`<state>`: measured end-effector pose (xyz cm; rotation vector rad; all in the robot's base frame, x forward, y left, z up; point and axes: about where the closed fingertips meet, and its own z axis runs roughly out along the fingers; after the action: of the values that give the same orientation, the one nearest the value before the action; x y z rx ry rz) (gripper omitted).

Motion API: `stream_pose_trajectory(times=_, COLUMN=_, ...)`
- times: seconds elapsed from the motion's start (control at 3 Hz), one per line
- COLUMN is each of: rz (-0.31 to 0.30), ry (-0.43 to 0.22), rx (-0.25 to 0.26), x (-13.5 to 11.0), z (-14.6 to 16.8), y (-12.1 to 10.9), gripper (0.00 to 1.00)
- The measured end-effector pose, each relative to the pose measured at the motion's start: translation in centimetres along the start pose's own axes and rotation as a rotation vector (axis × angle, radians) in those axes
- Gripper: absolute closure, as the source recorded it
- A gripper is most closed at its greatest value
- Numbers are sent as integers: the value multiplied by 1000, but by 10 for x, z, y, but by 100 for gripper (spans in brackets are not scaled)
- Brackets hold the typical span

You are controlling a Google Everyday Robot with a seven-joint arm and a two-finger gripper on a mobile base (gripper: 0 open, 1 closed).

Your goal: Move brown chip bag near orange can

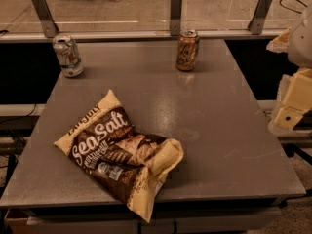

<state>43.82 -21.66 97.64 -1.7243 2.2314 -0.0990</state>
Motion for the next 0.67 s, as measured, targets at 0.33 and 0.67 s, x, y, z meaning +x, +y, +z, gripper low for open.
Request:
stream_pose_trajectory(times=0.33, rz=1, ry=-4, rx=3, x=-1, z=-1, y=0, gripper=0)
stream_pose_trajectory(times=0.67, rz=1, ry=-87, rx=-29, x=-21, z=10, y=7, gripper=0)
